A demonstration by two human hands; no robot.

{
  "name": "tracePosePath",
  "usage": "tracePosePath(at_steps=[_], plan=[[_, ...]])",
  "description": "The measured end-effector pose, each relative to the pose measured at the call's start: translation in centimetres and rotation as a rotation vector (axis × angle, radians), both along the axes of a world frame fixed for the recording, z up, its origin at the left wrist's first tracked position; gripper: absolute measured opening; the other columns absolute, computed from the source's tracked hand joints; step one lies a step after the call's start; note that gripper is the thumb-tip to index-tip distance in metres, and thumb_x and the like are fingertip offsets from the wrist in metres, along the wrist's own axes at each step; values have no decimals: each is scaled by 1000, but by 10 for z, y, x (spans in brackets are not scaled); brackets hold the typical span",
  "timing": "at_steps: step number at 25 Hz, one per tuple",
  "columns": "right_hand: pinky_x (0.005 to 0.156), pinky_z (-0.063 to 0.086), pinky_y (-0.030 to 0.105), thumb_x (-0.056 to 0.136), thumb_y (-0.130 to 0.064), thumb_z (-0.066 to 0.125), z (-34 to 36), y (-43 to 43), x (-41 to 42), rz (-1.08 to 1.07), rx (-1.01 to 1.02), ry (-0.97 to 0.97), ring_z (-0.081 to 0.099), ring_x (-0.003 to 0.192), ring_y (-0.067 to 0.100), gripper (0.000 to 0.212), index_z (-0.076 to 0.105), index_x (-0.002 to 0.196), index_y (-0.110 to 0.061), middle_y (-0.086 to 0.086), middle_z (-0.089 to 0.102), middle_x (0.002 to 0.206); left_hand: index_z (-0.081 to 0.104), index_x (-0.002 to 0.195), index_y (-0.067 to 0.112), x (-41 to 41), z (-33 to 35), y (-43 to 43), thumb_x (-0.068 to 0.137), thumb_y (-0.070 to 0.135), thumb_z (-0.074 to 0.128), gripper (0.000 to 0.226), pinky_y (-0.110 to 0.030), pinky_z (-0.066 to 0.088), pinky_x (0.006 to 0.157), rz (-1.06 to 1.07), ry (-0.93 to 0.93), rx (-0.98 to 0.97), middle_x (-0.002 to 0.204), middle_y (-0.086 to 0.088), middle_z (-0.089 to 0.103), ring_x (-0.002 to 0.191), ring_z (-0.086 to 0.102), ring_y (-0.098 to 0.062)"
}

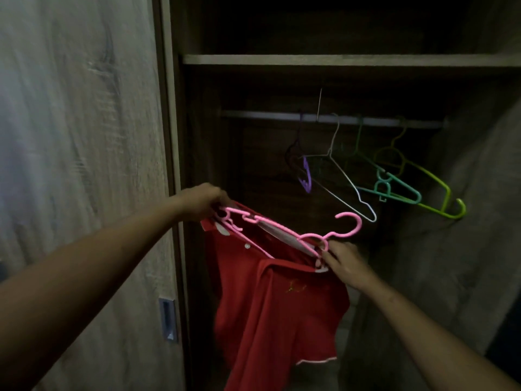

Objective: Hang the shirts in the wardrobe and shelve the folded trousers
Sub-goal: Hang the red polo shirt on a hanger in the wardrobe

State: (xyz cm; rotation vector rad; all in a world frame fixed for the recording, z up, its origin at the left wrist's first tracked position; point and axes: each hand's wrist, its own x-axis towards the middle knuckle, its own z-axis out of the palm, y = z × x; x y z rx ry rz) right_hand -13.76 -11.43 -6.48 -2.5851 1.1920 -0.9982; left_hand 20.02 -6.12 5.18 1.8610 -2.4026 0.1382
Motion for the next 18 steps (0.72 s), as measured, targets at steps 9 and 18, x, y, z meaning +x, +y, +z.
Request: tracePosePath(at_steps=[9,18], plan=[[78,43,36,92,-24,51,38,14,42,-17,-58,201,67,87,27,17,64,84,-17,7,74,82,59,128,21,-49,-17,5,83,4,60,48,-20,46,93,-89,150,-32,127,3,62,115,58,-12],[62,52,36,92,-19,54,62,22,42,103,-23,-143,66,58,14,21,63,74,-20,2,69,64,56,126,19,-26,-52,12,97,25,51,30,-24,46,93,-129,397,84,120,7,60,110,58,-7]])
